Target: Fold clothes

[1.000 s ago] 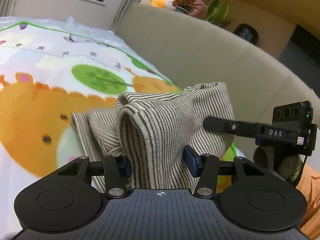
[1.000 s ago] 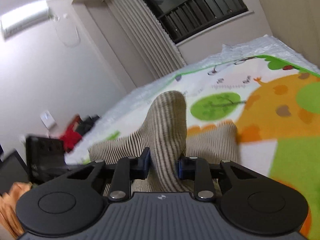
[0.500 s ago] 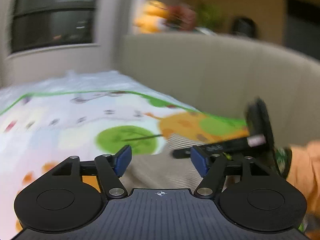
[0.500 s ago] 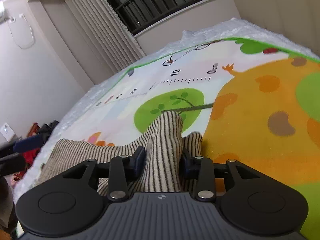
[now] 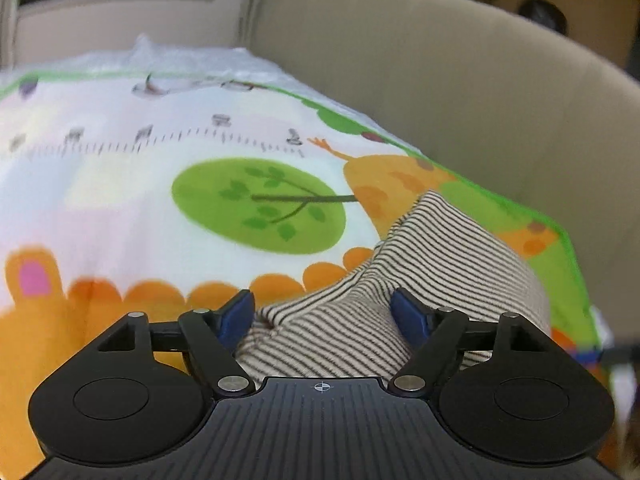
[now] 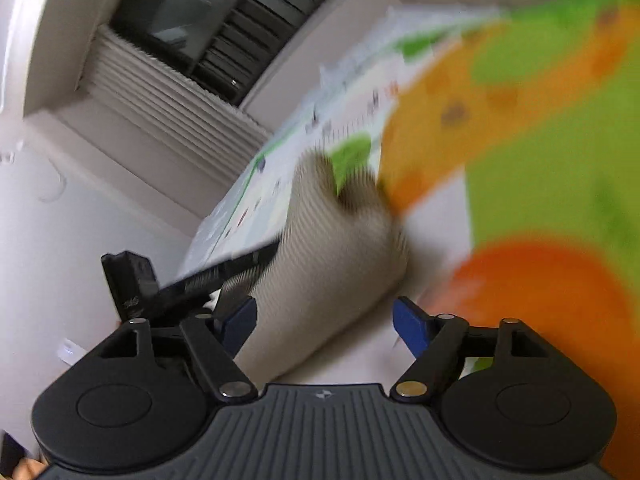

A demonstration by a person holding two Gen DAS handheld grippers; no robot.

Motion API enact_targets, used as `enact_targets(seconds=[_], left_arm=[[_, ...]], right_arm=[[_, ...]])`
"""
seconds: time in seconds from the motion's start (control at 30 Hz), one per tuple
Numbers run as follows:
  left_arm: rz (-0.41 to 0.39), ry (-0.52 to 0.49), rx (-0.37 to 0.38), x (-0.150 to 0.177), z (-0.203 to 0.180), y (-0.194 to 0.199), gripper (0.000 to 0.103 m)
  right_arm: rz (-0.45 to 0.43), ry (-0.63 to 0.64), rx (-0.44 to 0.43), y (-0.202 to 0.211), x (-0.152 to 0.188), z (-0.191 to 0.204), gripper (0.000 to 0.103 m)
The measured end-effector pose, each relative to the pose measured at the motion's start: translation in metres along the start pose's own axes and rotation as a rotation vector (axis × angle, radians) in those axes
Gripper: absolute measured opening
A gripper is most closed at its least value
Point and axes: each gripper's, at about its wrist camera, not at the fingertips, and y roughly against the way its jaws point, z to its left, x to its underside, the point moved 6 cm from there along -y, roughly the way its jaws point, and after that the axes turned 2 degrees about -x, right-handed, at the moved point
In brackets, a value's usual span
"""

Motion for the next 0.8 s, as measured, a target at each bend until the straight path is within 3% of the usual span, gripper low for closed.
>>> enact_targets(seconds=[0.23,0.33,0.43,0.5,0.8], left_arm=[[0.022,0.053,-0.036,0.000,-0.001,0.002,0.081],[0.033,0.104,-0.042,0.002,0.003,0.003,0.081],[0.043,0.135,-0.049,0.006,0.002,0.006,0.081],[0.053,0.133,-0.056,0.011,-0.005,0.011,0.081],[0.103,0.156,-0.051,0.039,-0.033,0.038,0.081]], right_arm=[[-0.055,-0.015,0.030,-0.056,-0.004,0.001,0.085],[-0.080,0.012,0.021,-0.066,-0.007,0.001,0.081],[-0.051,0.041,0.004,-0.063,-0.009,0.000,0.067],[-0.033,0.053,-0.008,-0.059,-0.008,-0.002,0.063],[0.026,0.125,-0.048,-0.025,0.005,-0.003,0.063]])
